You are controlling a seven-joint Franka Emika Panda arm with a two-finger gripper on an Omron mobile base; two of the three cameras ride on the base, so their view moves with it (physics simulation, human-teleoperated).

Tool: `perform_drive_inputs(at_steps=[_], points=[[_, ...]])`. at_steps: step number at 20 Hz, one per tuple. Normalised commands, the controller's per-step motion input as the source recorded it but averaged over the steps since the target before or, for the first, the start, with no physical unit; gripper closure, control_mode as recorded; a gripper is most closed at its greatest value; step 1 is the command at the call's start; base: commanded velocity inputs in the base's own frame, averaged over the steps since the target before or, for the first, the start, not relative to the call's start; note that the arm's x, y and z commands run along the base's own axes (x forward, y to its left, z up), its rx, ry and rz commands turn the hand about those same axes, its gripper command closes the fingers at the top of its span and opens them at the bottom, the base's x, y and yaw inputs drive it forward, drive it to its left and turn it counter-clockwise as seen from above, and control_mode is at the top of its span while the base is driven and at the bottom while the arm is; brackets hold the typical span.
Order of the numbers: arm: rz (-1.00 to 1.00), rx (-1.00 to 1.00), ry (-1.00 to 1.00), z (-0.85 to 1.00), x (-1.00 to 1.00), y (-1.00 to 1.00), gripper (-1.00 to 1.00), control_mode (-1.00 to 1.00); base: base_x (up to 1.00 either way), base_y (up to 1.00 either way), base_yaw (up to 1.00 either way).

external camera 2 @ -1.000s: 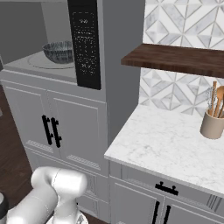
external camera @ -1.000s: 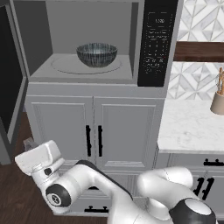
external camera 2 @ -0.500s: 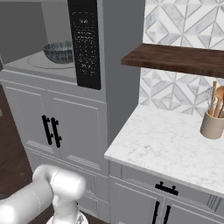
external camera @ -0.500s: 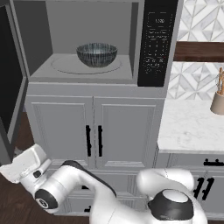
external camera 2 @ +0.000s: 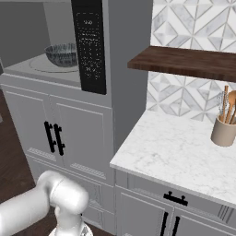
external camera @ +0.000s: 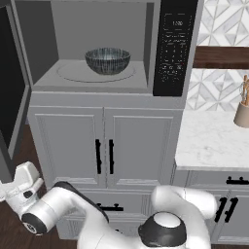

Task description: Open the microwave, place the bowl with waffle inside the microwave, then close the microwave door and turn it on.

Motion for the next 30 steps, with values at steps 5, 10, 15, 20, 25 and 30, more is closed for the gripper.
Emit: perform_drive_inputs(at_steps=[5, 10, 15, 20, 25, 30], points=[[0.0, 0.25, -0.1, 0.0, 0.0, 0.26, 1.0, -1.0, 0.0, 0.0, 0.0], [0.0, 0.26, -0.15, 0.03, 0.03, 0.24, 1.0, -1.0, 0.0, 0.0, 0.0], [0.0, 0.19, -0.06, 0.15, 0.17, 0.38, 1.0, -1.0, 0.0, 0.0, 0.0], [0.01, 0.26, 0.0, 0.26, 0.12, 0.13, 1.0, -1.0, 0.0, 0.0, 0.0], [0.0, 0.39, 0.0, 0.37, 0.0, -0.11, 1.0, -1.0, 0.0, 0.0, 0.0], [0.0, 0.38, 0.0, 0.5, 0.0, -0.22, 1.0, -1.0, 0.0, 0.0, 0.0]])
